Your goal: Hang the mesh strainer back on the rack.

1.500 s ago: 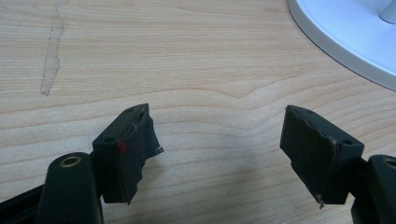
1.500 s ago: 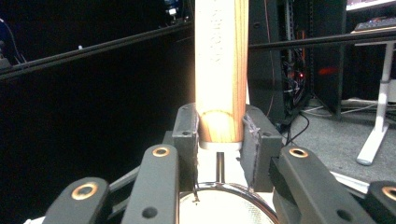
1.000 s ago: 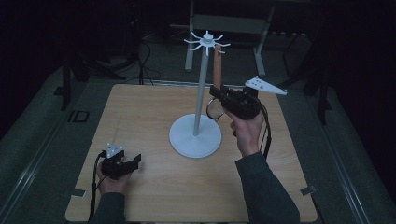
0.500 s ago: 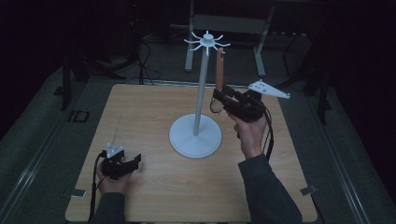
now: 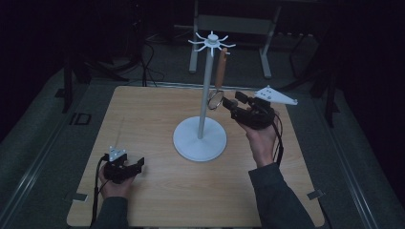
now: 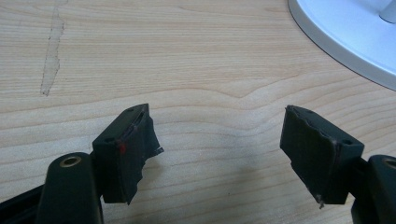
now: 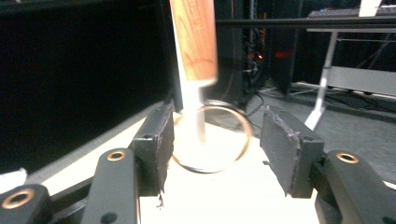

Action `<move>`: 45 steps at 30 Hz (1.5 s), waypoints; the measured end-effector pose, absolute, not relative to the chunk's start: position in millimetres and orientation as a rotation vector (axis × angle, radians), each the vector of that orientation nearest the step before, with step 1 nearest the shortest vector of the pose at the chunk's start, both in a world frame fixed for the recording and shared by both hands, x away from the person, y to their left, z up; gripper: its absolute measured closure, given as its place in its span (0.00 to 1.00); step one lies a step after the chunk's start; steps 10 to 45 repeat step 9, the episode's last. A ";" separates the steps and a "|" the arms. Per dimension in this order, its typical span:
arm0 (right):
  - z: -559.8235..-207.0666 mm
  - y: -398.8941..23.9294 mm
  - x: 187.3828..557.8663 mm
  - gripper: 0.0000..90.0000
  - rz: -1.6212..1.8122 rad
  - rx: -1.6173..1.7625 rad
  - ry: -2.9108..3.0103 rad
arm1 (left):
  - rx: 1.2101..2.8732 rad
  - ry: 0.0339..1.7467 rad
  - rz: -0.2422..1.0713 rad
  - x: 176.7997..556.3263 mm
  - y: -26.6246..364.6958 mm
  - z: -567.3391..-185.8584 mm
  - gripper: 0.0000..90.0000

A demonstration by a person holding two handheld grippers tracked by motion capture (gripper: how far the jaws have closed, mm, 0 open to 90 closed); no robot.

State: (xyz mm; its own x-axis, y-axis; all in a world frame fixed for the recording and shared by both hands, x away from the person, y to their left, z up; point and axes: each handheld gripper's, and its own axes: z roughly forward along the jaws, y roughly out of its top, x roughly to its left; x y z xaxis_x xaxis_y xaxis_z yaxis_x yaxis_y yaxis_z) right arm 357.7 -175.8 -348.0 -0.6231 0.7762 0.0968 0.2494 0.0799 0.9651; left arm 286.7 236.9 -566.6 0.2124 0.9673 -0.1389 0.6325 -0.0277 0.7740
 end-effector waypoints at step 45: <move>-378.6 -187.5 351.0 0.45 1.283 0.996 2.058 | 1.745 1.502 0.570 286.7 236.7 -566.5 0.29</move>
